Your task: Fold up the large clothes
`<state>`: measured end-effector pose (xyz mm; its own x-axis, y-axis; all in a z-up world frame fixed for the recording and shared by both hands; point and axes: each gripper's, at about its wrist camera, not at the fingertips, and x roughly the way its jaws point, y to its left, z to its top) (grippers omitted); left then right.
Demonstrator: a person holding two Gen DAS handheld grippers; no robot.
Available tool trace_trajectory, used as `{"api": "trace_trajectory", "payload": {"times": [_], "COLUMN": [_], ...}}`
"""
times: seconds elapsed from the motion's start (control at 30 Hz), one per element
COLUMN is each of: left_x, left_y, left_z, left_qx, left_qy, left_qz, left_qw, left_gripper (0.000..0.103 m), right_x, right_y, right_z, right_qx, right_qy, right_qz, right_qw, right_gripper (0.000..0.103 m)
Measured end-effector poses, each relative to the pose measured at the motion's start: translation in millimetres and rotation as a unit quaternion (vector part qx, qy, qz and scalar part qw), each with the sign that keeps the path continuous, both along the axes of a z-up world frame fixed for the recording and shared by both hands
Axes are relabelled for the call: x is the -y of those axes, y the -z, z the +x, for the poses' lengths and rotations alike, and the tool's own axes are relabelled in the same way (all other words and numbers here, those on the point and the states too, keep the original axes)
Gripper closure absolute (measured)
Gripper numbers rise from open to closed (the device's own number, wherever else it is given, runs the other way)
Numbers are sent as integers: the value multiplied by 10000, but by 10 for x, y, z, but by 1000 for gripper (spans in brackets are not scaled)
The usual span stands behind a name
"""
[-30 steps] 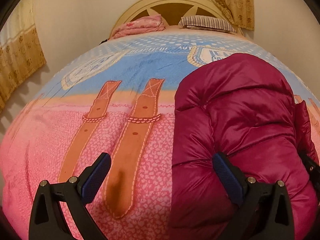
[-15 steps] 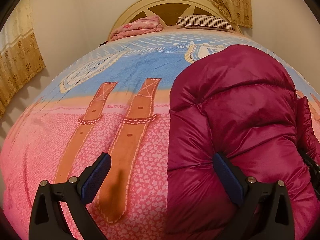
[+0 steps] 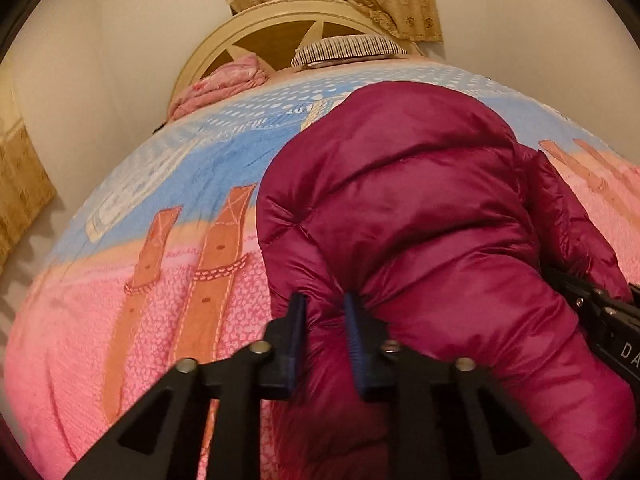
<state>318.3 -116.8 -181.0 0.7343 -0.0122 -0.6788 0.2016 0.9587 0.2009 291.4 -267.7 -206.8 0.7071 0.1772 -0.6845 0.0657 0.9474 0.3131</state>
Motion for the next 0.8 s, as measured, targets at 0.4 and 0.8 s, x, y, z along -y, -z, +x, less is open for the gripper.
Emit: {"api": "trace_trajectory", "payload": {"times": [0.4,0.8], "left_x": [-122,-368], "left_y": [-380,-703], "left_z": [-321,-559], "left_qx": [451,678], "left_qy": [-224,-438], "left_qz": [218,74], "left_qw": [9985,9967], "left_gripper": [102,102], "right_x": [-88,-276], "right_y": [-169,-345], "right_z": [-262,-353], "right_qx": [379,583], "right_qy": [-138,-399], "right_qz": [75,125], "right_qw": [9992,9974], "right_gripper": [80,80]}}
